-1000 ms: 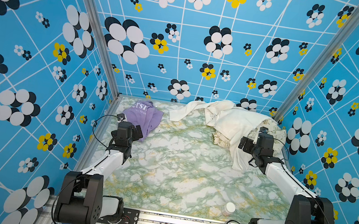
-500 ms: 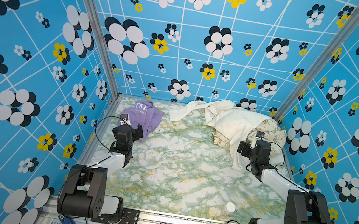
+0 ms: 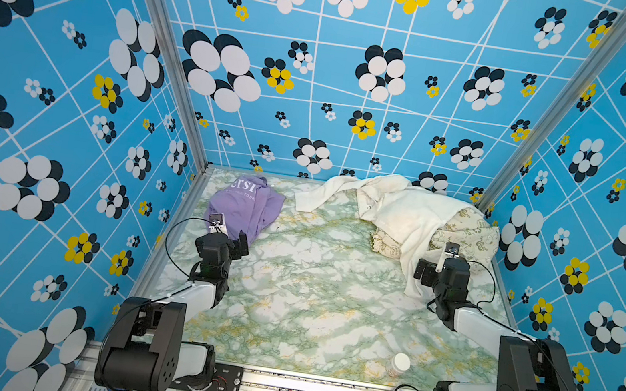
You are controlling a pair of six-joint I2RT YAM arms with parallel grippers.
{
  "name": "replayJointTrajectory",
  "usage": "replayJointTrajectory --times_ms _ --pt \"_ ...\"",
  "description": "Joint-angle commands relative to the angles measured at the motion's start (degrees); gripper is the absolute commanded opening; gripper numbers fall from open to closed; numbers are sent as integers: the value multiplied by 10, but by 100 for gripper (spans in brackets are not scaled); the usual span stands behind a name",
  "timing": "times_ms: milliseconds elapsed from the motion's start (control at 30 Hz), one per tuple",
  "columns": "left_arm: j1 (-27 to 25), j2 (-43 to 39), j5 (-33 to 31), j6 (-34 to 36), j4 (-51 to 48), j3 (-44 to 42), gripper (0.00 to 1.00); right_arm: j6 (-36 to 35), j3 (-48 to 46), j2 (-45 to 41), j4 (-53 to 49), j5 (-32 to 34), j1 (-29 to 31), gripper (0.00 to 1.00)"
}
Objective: Pick out a specific cloth from the pile
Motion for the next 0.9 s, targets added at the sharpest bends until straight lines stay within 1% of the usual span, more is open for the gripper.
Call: replayJointTrajectory --times_ms 0,67,200,267,400,467,500,533,600,667,700,733,800,867 --pt "-2 22 4 9 59 -1 99 -10 -2 8 67 13 -1 99" --pt "-2 41 3 11 71 4 99 -20 -1 18 84 10 -2 99" --pt "-1 75 10 13 88 9 99 -18 -10 45 128 14 -7 99" --pt "-4 77 8 15 75 18 99 -20 -16 60 152 14 -7 99" --pt "-6 77 13 18 93 9 99 -18 -27 63 173 -2 -12 99" --pt "-6 80 23 23 107 2 99 -19 -41 73 204 -15 -16 99" --pt "-6 82 28 26 114 0 99 -20 -53 85 243 -18 -16 99" --pt "-7 84 33 29 118 -1 99 -22 -57 92 262 -18 -16 99" --pt "-10 102 51 39 143 -6 99 -22 -49 79 224 -18 -16 99" --pt "-10 136 60 46 191 -12 99 -21 -50 81 231 -18 -16 99" --pt "-15 141 60 54 190 -9 99 -23 -52 84 237 -19 -16 99" --pt "-22 134 53 55 167 -4 99 -22 -51 83 234 -18 -16 99" --pt "-25 139 46 59 178 -5 99 -22 -51 82 230 -18 -16 99" --pt "-24 136 48 56 170 -3 99 -22 -50 82 230 -17 -16 99"
